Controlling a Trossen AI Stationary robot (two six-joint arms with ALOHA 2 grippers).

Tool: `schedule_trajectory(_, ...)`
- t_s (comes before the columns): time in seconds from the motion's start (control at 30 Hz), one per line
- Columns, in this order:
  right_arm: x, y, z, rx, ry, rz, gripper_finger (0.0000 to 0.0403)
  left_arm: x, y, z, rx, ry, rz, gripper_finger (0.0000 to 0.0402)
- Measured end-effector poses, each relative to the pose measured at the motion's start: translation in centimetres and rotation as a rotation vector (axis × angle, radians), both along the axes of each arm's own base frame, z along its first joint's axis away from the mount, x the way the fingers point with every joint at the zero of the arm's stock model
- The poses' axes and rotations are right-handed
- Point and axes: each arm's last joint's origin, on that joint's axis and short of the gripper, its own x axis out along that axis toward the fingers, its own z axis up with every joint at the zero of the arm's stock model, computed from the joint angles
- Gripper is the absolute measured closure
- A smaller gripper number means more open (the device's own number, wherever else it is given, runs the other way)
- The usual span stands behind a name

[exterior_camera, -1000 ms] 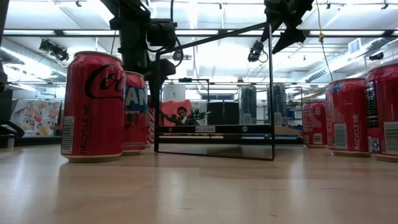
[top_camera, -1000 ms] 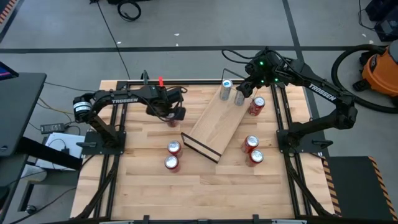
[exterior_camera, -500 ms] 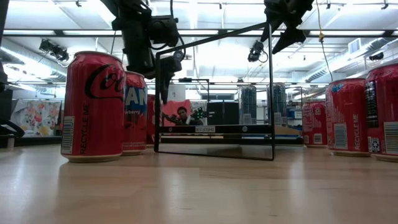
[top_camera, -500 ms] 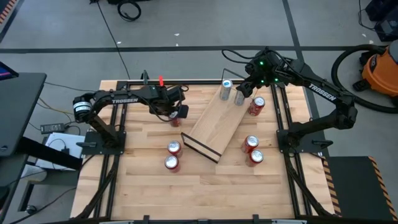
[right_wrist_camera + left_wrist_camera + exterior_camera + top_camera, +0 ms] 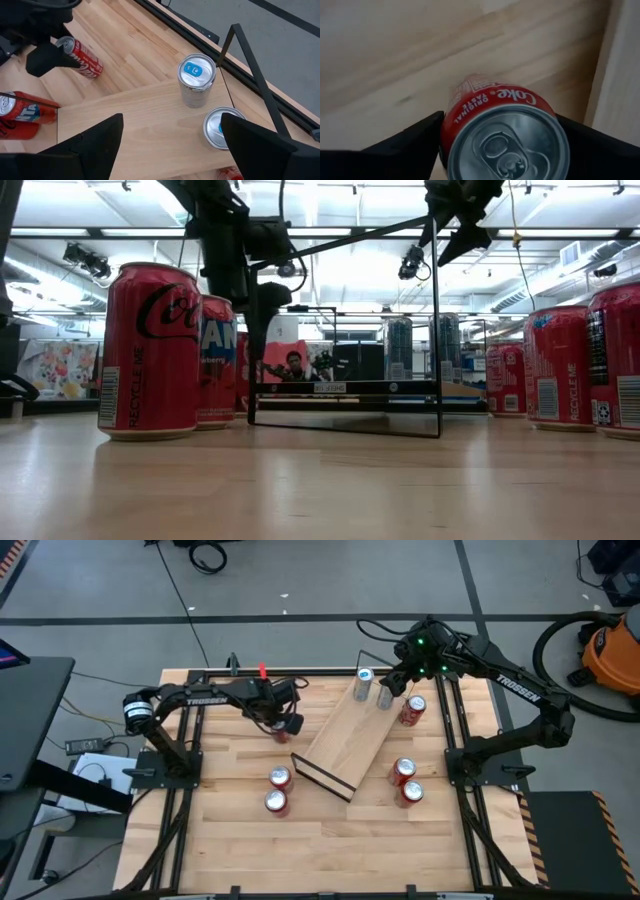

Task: Place canned beverage on shelf
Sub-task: Put the left red-white soda can on the shelf

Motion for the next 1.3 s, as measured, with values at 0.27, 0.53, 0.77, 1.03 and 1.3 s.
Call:
schedule_trajectory(0.27,0.12,-0.08,0.13,-0.014,-0.015,0.003,0.0058,-0.07,0.62,0.17,0.174,0.081,-0.698,0.0091)
schedule_trajectory(0.53,0.11,-0.07,0.12,-0.014,-0.014,0.007,0.0058,0.35,0.33,0.09,0.353,0.163,-1.269,0.0040)
schedule_trajectory(0.77,0.11,-0.07,0.12,-0.010,-0.016,0.002,0.0058,0.43,0.43,0.13,0.356,0.160,-1.198,0.0033)
schedule_trajectory(1.03,0.24,-0.15,0.26,-0.023,-0.033,0.004,0.0058,0.38,0.58,0.14,0.297,0.118,-0.990,0.0031)
schedule_trajectory(1.3,0.28,-0.18,0.31,-0.028,-0.038,0.005,0.0058,0.20,0.56,0.58,0.238,0.061,-0.740,0.0031)
